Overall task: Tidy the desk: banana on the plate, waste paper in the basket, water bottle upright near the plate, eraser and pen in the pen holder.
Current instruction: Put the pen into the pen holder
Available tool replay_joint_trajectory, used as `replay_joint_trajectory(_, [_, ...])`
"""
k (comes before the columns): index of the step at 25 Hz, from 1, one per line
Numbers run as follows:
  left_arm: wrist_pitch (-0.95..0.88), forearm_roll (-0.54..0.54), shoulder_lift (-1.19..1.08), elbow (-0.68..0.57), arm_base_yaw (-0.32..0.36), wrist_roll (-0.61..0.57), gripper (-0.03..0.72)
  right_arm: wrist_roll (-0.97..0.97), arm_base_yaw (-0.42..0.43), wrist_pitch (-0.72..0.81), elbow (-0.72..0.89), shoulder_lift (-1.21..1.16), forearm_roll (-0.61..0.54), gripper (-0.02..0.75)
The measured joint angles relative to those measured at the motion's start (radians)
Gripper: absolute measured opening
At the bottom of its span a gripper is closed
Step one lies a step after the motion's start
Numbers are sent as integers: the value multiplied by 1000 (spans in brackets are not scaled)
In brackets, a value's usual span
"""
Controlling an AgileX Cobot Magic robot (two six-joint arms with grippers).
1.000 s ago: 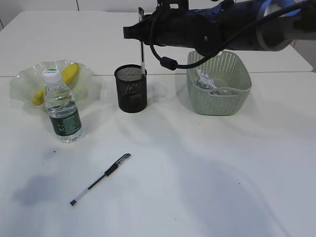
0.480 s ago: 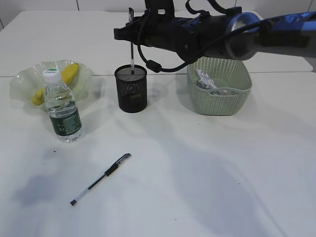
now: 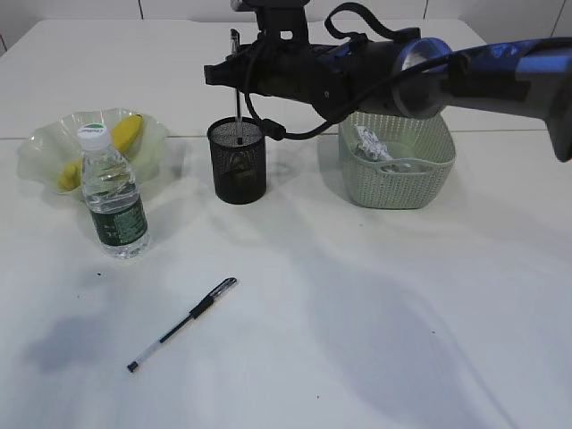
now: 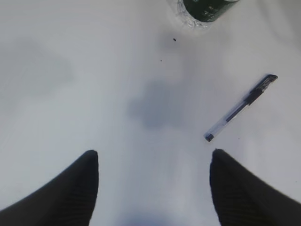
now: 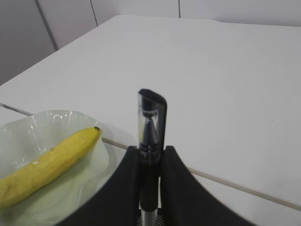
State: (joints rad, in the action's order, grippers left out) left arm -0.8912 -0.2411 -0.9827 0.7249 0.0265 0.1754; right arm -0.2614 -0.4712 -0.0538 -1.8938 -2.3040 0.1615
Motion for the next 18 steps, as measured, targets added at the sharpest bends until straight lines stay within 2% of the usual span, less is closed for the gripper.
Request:
replay_joint_trajectory(4, [0, 0, 0, 0, 0, 0, 526, 0, 0, 30, 0, 0, 2, 64])
replay_joint_trajectory(12, [0, 1, 0, 0, 0, 0, 526, 0, 0, 64, 0, 0, 3, 148])
replay_joint_trajectory(18, [0, 1, 0, 0, 0, 0, 526, 0, 0, 68, 0, 0, 3, 169])
